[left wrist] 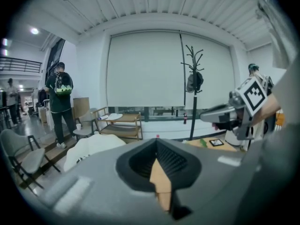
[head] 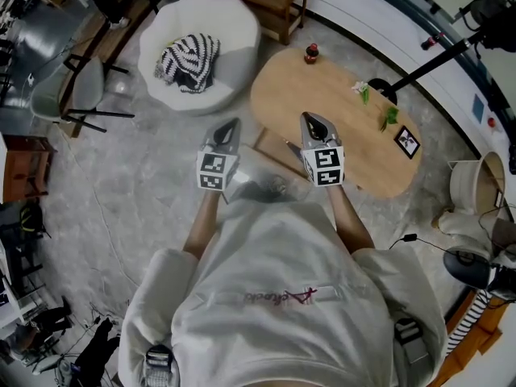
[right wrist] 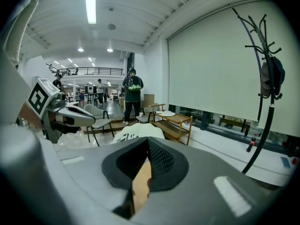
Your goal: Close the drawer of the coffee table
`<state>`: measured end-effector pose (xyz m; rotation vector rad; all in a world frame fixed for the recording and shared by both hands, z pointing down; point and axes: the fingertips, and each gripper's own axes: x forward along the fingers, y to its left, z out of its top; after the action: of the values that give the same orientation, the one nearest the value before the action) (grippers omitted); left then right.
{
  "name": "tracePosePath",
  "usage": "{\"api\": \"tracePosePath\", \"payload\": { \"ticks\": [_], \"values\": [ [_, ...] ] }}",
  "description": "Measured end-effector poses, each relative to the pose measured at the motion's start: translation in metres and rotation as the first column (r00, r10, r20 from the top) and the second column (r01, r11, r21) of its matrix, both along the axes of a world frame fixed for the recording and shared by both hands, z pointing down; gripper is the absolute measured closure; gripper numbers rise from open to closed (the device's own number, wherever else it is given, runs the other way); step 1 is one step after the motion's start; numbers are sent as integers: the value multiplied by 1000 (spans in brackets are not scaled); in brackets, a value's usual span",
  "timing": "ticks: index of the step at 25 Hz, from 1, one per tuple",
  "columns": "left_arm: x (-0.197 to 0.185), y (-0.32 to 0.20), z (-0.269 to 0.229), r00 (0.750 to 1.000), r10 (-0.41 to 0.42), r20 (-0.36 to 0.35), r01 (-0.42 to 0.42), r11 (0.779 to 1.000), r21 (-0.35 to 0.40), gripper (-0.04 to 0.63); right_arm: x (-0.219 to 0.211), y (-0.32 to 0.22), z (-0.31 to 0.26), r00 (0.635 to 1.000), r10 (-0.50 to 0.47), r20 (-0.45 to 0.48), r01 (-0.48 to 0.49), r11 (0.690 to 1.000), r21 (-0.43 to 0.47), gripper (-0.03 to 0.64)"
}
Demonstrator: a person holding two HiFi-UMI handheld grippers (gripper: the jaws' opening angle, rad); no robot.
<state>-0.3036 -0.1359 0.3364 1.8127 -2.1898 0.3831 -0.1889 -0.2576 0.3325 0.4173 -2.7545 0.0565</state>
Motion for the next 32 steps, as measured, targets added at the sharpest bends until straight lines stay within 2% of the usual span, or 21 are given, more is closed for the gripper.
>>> {"api": "tracePosePath", "payload": {
  "ticks": [8, 13, 19, 25, 32],
  "values": [
    [-30, -6, 3, 998, 59, -8, -59, 998, 2, 592, -29, 3, 1, 999, 40, -12, -40, 999, 6, 612],
    [-66, -9, 0, 995, 95, -5, -95, 995, 10, 592, -56, 8, -3, 997, 77, -12, -77, 997, 14, 612],
    [-85, -37, 0, 980, 198, -22, -198, 980, 15, 592, -63, -2, -6, 984, 177, -31, -176, 984, 21, 612],
    [-71, -69, 7, 936, 351, -36, -351, 936, 20, 592, -32, -11, -1, 942, 331, -57, -330, 943, 30, 612],
    [-27, -96, 13, 853, 519, -54, -519, 855, 14, 592, 26, -8, 3, 859, 505, -84, -505, 863, 21, 612]
  ]
}}
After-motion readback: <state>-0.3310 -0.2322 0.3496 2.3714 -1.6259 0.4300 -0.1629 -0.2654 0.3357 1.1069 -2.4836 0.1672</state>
